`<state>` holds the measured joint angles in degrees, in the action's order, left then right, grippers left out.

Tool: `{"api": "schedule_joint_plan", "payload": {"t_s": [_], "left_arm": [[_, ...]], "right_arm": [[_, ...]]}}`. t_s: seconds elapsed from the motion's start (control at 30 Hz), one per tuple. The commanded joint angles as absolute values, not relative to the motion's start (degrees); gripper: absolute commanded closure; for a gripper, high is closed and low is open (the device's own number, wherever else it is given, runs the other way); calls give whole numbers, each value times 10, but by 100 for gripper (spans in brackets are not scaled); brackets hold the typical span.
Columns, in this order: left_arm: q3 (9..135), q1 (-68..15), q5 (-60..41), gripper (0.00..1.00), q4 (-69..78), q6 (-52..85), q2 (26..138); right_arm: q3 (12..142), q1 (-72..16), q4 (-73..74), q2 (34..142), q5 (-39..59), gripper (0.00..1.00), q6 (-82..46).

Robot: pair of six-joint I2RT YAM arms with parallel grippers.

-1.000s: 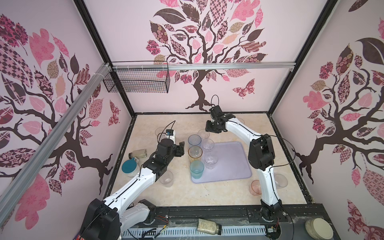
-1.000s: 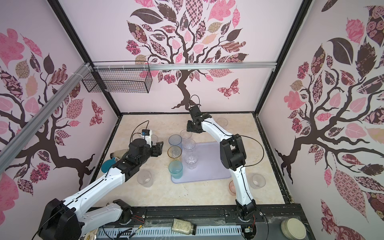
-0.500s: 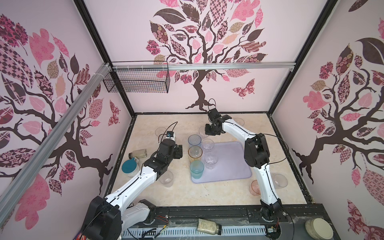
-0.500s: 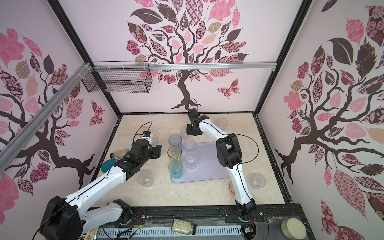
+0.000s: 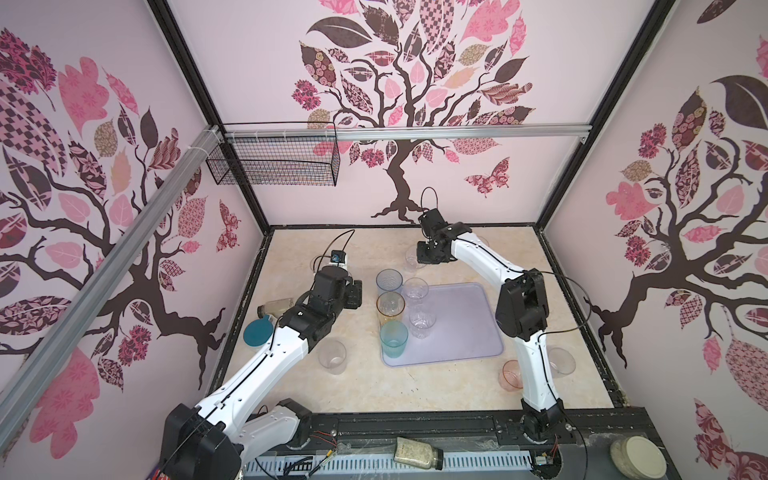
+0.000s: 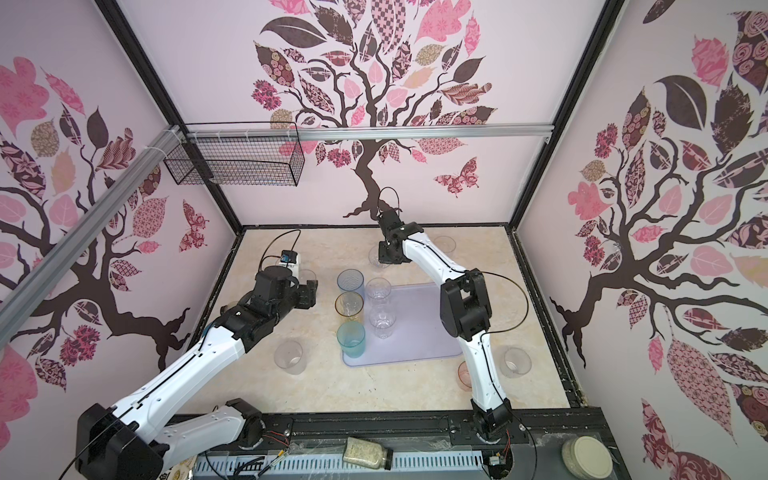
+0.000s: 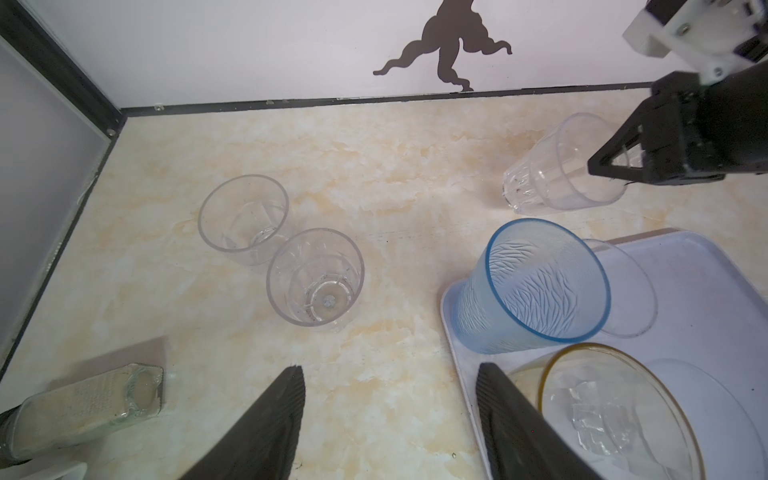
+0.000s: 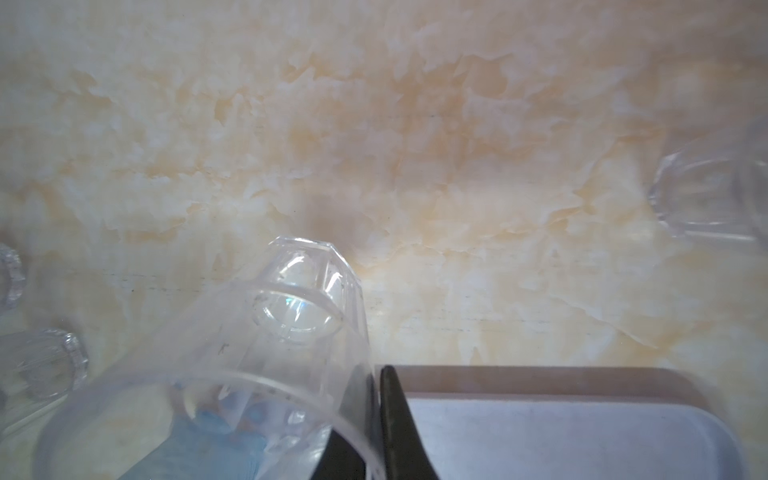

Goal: Place the glasses into the tray

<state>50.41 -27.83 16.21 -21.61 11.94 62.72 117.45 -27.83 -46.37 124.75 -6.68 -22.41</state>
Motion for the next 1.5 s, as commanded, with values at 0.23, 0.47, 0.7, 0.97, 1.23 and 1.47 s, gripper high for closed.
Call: {"api": "schedule_joint_plan", "payload": {"t_s": [0.23, 0.47, 0.7, 0.97, 1.23, 1.47], "left_arm": [[579, -282, 168, 34, -337, 109, 591], [535, -282, 149, 34, -343, 168, 545], [514, -290, 114, 34, -357, 222, 550], [481, -302, 106, 34, -338, 255, 549], [476, -308, 96, 34, -336, 267, 563], [478, -308, 95, 33, -338, 249, 563]], "right_arm": [[956, -282, -504, 945, -149, 100, -206], [797, -296, -574, 832, -114, 100, -233], [718, -390, -617, 820, -104, 100, -309], [663, -469, -585, 814, -97, 100, -358], [644, -487, -514, 843, -79, 100, -368], [647, -505, -496, 889, -74, 100, -367]]}}
